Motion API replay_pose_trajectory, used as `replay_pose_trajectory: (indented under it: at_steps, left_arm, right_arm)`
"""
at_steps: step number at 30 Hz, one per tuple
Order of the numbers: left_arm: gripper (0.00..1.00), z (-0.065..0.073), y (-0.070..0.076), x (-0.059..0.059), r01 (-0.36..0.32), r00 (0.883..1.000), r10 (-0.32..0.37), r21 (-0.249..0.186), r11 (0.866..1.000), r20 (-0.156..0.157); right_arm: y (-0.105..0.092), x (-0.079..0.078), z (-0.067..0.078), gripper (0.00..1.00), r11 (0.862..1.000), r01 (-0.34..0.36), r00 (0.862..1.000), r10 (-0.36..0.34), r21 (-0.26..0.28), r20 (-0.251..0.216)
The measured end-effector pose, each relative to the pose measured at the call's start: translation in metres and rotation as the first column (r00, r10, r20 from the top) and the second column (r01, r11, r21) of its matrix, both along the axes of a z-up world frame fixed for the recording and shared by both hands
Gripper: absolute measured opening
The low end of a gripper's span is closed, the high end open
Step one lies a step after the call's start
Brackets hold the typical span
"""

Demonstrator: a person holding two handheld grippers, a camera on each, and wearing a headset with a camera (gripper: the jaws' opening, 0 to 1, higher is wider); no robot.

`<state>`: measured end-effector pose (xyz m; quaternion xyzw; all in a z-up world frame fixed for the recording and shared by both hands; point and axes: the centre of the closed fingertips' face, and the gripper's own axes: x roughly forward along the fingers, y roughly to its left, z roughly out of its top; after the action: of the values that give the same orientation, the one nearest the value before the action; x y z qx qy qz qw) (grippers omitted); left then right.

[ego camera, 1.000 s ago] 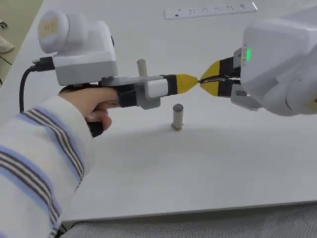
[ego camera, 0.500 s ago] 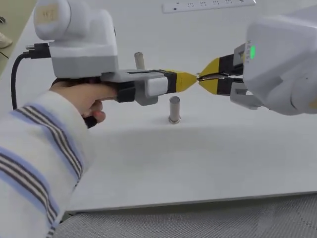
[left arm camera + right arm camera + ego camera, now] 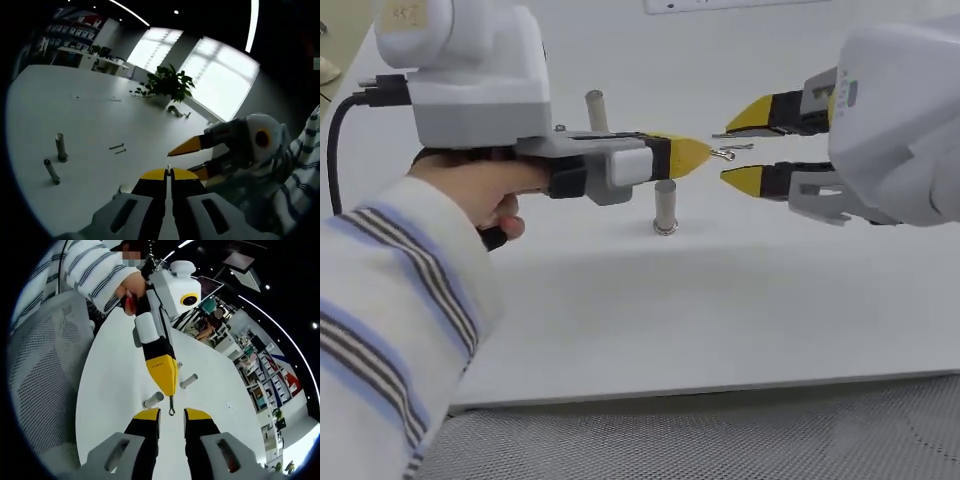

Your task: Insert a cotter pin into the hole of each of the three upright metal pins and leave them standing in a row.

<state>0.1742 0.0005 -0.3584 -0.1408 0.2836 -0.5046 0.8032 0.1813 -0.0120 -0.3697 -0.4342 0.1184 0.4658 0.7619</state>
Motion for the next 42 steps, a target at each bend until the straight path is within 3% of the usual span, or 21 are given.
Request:
replay_pose_trajectory:
  at_steps: [4, 5, 10, 16, 19, 21, 28, 32, 36, 42]
  left_arm:
    - [0.00, 0.003, 0.000, -0.002, 0.017, 0.999, -0.017, 0.009, 1.000, 0.043]
    - [0.00, 0.004, -0.001, -0.004, 0.023, 0.998, -0.024, 0.013, 1.000, 0.057]
    - [0.00, 0.008, -0.002, -0.006, 0.054, 0.992, -0.058, 0.030, 0.998, 0.113]
    - [0.00, 0.013, -0.003, -0.011, 0.112, 0.967, -0.126, 0.075, 0.991, 0.223]
    - [0.00, 0.012, -0.002, -0.015, 0.138, 0.954, -0.160, 0.105, 0.985, 0.255]
    - [0.00, 0.011, -0.002, -0.017, 0.150, 0.950, -0.175, 0.114, 0.982, 0.257]
    - [0.00, 0.009, 0.004, -0.021, 0.206, 0.906, -0.252, 0.164, 0.965, 0.341]
    - [0.00, 0.009, 0.004, -0.023, 0.237, 0.883, -0.286, 0.172, 0.956, 0.371]
    - [0.00, 0.008, 0.003, -0.029, 0.275, 0.865, -0.324, 0.179, 0.945, 0.382]
    - [0.00, 0.004, 0.003, -0.032, 0.294, 0.858, -0.348, 0.194, 0.936, 0.379]
  right_arm:
    - [-0.003, -0.005, -0.003, 0.14, 0.999, 0.016, 0.997, -0.013, 0.050, -0.072]
    - [-0.005, -0.007, -0.006, 0.14, 0.997, 0.024, 0.994, -0.016, 0.073, -0.109]
    - [-0.006, -0.010, -0.007, 0.15, 0.988, 0.052, 0.979, -0.021, 0.148, -0.203]
    - [-0.003, -0.017, -0.009, 0.16, 0.970, 0.077, 0.943, 0.004, 0.232, -0.332]
    - [-0.001, -0.019, -0.010, 0.16, 0.963, 0.084, 0.932, 0.014, 0.255, -0.361]
    - [0.001, -0.019, -0.010, 0.16, 0.958, 0.091, 0.924, 0.020, 0.272, -0.381]
    - [0.007, -0.023, -0.012, 0.13, 0.941, 0.104, 0.893, 0.055, 0.323, -0.447]
    - [0.012, -0.031, -0.014, 0.09, 0.938, 0.095, 0.887, 0.073, 0.334, -0.456]
    - [0.015, -0.035, -0.015, 0.08, 0.937, 0.095, 0.879, 0.079, 0.335, -0.470]
    - [0.018, -0.040, -0.015, 0.05, 0.934, 0.094, 0.869, 0.092, 0.344, -0.487]
